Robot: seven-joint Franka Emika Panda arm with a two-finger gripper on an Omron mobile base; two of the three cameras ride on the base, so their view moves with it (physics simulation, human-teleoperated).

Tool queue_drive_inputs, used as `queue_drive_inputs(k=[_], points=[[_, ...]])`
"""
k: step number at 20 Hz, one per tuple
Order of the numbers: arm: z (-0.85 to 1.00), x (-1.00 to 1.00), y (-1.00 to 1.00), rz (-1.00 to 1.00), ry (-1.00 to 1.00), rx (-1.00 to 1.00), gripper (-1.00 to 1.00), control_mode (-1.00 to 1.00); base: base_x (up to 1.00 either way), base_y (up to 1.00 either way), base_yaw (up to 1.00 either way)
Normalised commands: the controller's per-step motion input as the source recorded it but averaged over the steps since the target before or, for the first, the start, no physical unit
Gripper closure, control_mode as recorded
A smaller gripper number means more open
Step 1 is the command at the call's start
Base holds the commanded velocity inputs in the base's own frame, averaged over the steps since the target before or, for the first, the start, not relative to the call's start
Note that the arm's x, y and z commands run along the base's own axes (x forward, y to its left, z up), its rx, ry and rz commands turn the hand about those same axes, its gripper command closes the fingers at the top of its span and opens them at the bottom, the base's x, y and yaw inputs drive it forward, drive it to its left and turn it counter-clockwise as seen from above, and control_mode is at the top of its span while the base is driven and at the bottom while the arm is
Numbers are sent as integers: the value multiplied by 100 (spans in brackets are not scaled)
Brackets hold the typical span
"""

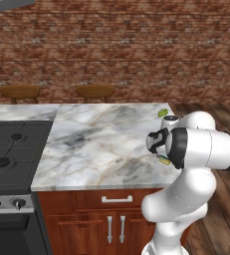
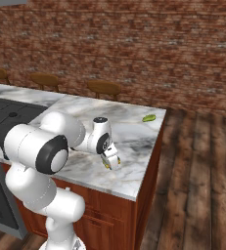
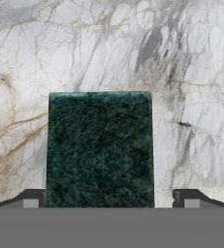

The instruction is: Place the sponge inside the microwave to prepare for sanitizing.

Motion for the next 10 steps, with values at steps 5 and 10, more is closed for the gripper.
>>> queue_drive_inputs(k=[5,10], points=[[0,0,0,0,0,0,-100,-100,0,0,0],[0,0,0,0,0,0,100,-100,0,0,0]])
